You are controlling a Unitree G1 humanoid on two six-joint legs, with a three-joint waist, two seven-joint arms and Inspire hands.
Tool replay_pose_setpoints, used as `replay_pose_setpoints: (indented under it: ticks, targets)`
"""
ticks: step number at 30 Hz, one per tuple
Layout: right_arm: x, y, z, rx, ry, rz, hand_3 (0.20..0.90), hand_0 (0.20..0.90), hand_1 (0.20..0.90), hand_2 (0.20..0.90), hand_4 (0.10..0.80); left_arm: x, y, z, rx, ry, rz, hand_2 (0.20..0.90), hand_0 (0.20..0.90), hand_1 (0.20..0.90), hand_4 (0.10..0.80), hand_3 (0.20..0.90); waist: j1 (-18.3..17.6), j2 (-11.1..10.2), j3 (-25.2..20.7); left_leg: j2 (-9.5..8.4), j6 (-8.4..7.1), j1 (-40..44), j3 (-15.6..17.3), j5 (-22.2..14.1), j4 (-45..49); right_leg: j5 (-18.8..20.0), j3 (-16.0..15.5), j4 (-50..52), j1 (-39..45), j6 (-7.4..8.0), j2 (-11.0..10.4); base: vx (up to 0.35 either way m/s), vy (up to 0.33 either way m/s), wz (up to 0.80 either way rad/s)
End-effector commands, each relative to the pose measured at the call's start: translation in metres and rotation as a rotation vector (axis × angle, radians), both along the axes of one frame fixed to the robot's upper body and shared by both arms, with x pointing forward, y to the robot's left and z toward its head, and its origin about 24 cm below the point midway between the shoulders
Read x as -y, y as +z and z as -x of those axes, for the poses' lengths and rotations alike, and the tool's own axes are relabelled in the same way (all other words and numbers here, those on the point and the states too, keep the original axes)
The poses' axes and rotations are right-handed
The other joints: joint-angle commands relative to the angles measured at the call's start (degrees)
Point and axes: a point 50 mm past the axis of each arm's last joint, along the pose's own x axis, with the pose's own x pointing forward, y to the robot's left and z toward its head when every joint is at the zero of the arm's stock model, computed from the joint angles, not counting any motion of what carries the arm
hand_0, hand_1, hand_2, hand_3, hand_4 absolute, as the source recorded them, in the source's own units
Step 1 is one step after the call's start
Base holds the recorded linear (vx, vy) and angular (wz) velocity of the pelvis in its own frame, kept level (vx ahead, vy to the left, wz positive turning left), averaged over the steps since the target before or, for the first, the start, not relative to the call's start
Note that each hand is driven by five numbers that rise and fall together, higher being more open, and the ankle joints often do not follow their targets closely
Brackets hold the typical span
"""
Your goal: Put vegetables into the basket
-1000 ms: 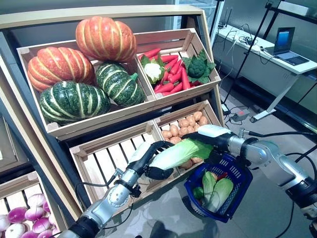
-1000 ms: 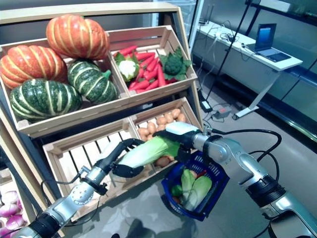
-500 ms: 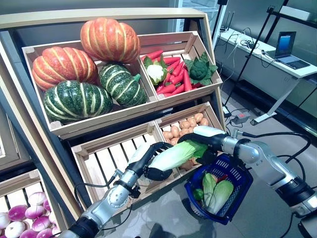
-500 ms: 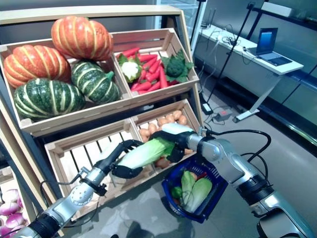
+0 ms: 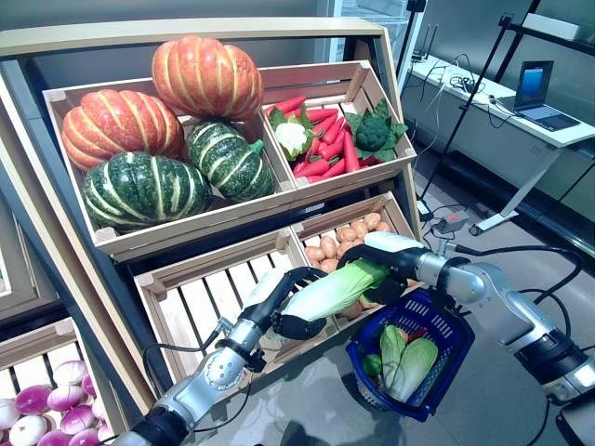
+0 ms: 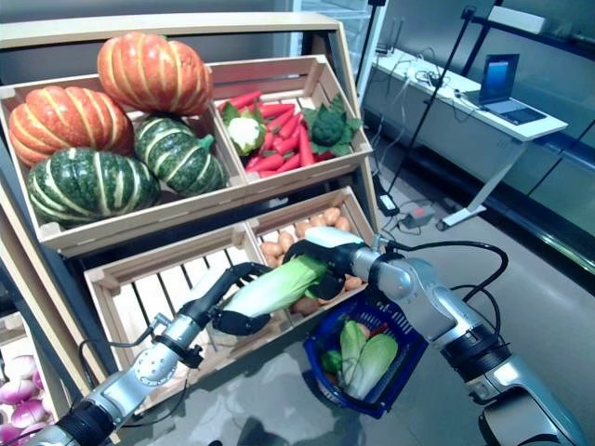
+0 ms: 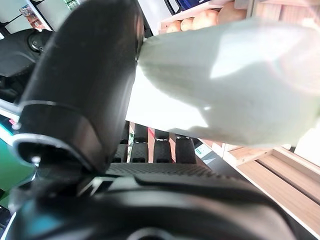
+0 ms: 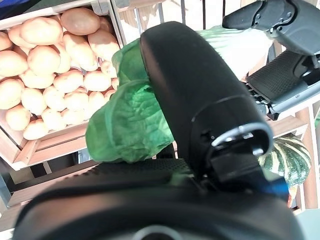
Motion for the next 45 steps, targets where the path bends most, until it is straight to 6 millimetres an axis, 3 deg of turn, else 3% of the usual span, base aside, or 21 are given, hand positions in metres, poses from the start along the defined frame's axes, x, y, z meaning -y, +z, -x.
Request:
replay_pose_setpoints:
  ticks: [1,2,4,6,11,12,14,20,26,33,38,41,43,45]
  targets:
    - [-0.038,0.018,0.007,0.102,0.169,-0.103,0.300,0.300,0.300,0.300,0.400,0.041,0.077,-0.028,0.356,-0.107,0.298,0.345,0.345,0.345,0.430,0.345,0.17,-0.47,-3.26,-0.35,0.10,2.60,0.69,-7.85,0.06,2.41,-0.92,0.05,-2.28,-1.07,-0.53,0.000,0.000,0.00]
    - [-0.034,0.015,0.007,0.098,0.152,-0.095,0.300,0.300,0.300,0.300,0.400,0.039,0.075,-0.028,0.347,-0.098,0.295,0.472,0.472,0.472,0.515,0.472,0.05,-0.47,-3.28,-0.32,0.08,2.61,0.87,-7.86,0.06,2.43,-0.84,0.05,-2.33,-1.06,-0.51,0.000,0.000,0.00]
    - [-0.024,0.008,0.006,0.083,0.105,-0.080,0.300,0.300,0.300,0.300,0.400,0.035,0.071,-0.027,0.337,-0.076,0.283,0.641,0.641,0.641,0.627,0.641,-0.19,-0.48,-3.26,-0.26,0.09,2.67,1.23,-7.87,0.06,2.55,-0.68,0.05,-2.46,-1.02,-0.44,0.008,0.007,-0.03]
    - [-0.012,0.000,0.005,0.063,0.048,-0.066,0.300,0.300,0.300,0.300,0.400,0.029,0.068,-0.026,0.324,-0.050,0.276,0.900,0.900,0.900,0.800,0.900,-0.41,-0.50,-3.21,-0.20,0.14,2.70,1.51,-7.87,0.06,2.65,-0.45,0.05,-2.60,-1.00,-0.36,0.000,0.000,0.00]
    - [0.035,-0.026,0.003,0.017,-0.154,-0.027,0.300,0.300,0.300,0.300,0.400,0.008,0.060,-0.022,0.293,0.040,0.270,0.900,0.900,0.900,0.800,0.900,-1.02,-0.54,-3.07,0.08,0.19,2.79,2.68,-7.76,0.06,2.95,0.05,0.05,-3.02,-1.03,-0.02,0.001,0.000,-0.01]
    - [0.035,-0.026,0.003,0.017,-0.154,-0.027,0.300,0.300,0.300,0.300,0.400,0.008,0.060,-0.022,0.292,0.040,0.270,0.900,0.900,0.900,0.800,0.900,-0.99,-0.54,-3.09,0.08,0.19,2.80,2.71,-7.76,0.06,2.95,0.08,0.05,-3.03,-1.04,-0.01,0.001,-0.001,-0.06]
    - [0.060,-0.036,0.004,-0.002,-0.254,0.009,0.300,0.300,0.300,0.300,0.400,-0.002,0.058,-0.021,0.282,0.085,0.262,0.900,0.900,0.900,0.800,0.900,-1.21,-0.62,-2.84,0.26,0.20,2.97,3.26,-7.74,0.06,3.07,0.27,0.05,-3.09,-1.08,0.15,0.001,-0.002,-0.16]
    - [0.118,-0.056,0.021,-0.043,-0.503,0.016,0.300,0.300,0.300,0.300,0.400,-0.025,0.052,-0.013,0.269,0.180,0.254,0.900,0.900,0.900,0.800,0.900,-2.11,-0.79,-2.25,0.58,0.28,3.32,4.44,-7.84,0.06,3.17,1.22,0.05,-3.20,-1.34,0.71,0.001,0.000,-0.05]
    - [0.161,-0.065,0.039,-0.046,-0.716,-0.009,0.300,0.300,0.300,0.300,0.400,-0.038,0.048,-0.008,0.251,0.245,0.261,0.900,0.900,0.900,0.800,0.900,-2.78,-0.83,-1.97,0.67,0.33,3.48,5.14,-8.02,0.06,3.22,2.01,0.05,-3.46,-1.48,1.12,-0.005,-0.008,-0.06]
    - [0.194,-0.076,0.055,-0.084,-0.935,-0.086,0.300,0.300,0.300,0.300,0.400,-0.042,0.051,-0.006,0.261,0.263,0.268,0.900,0.900,0.900,0.800,0.900,-3.30,-0.64,-1.84,0.69,0.34,3.39,5.47,-8.02,0.06,3.35,2.53,0.05,-3.82,-1.63,1.36,-0.004,-0.003,-0.08]
    - [0.211,-0.096,0.068,-0.169,-1.137,-0.313,0.300,0.300,0.300,0.300,0.400,-0.041,0.049,-0.007,0.238,0.270,0.285,0.900,0.900,0.900,0.800,0.900,-3.36,-0.33,-1.70,0.62,0.49,3.68,5.69,-8.19,0.06,3.25,2.15,0.05,-3.53,-1.80,1.37,0.012,-0.001,0.00]
    - [0.208,-0.121,0.074,-0.315,-1.328,-0.765,0.300,0.300,0.300,0.300,0.400,-0.040,0.044,-0.008,0.196,0.282,0.323,0.900,0.900,0.900,0.800,0.900,-2.93,0.14,-0.79,0.33,1.03,4.46,5.97,-8.27,0.41,2.29,1.13,1.35,-2.88,-2.35,1.31,0.046,-0.007,0.01]
    - [0.204,-0.133,0.074,-0.350,-1.387,-0.943,0.300,0.300,0.300,0.300,0.400,-0.038,0.045,-0.011,0.197,0.274,0.336,0.900,0.900,0.900,0.800,0.900,-2.43,0.22,0.39,0.39,1.27,2.43,5.63,-9.75,4.96,0.84,0.81,4.79,-4.40,-2.80,0.90,-0.071,-0.045,-0.02]
    - [0.192,-0.145,0.063,-0.382,-1.458,-1.329,0.300,0.300,0.300,0.300,0.400,-0.028,0.059,-0.025,0.241,0.240,0.355,0.900,0.900,0.900,0.800,0.900,-1.10,0.49,4.49,1.15,1.62,-4.78,3.93,-13.38,16.54,-1.90,-0.26,13.20,-9.53,-3.93,-0.11,-0.264,-0.109,-0.02]
